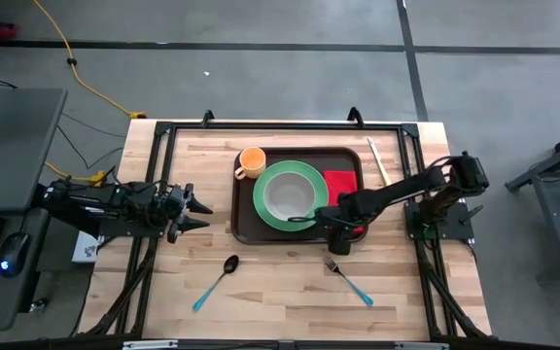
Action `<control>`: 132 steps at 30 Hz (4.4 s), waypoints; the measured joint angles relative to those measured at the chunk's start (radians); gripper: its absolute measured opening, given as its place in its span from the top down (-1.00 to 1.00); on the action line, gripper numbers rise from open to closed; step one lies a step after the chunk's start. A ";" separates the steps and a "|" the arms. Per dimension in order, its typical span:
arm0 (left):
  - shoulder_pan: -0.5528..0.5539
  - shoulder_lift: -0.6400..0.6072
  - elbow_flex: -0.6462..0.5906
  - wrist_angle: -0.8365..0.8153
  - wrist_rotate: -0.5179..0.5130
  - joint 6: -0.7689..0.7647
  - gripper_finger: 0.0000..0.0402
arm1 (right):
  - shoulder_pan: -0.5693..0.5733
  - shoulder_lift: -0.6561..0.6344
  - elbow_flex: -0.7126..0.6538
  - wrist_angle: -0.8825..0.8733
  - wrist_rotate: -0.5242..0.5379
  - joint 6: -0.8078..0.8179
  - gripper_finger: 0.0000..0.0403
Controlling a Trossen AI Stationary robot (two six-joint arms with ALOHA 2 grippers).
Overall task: Set up tray
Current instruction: Put the red napkin on the brown serving tray to the right of the green plate, then put the blue fork on the red napkin
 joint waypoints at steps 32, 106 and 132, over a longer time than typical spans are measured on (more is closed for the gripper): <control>0.000 0.000 0.000 0.000 0.000 0.000 -0.14 | -0.077 -0.086 0.000 -0.009 -0.075 -0.033 0.98; 0.000 0.000 -0.003 0.026 0.000 -0.004 -0.14 | -0.199 -0.143 -0.196 0.020 -0.053 -0.112 0.46; 0.000 0.000 -0.001 0.023 -0.003 0.004 -0.14 | -0.225 -0.371 -0.094 -0.266 -0.051 0.022 0.46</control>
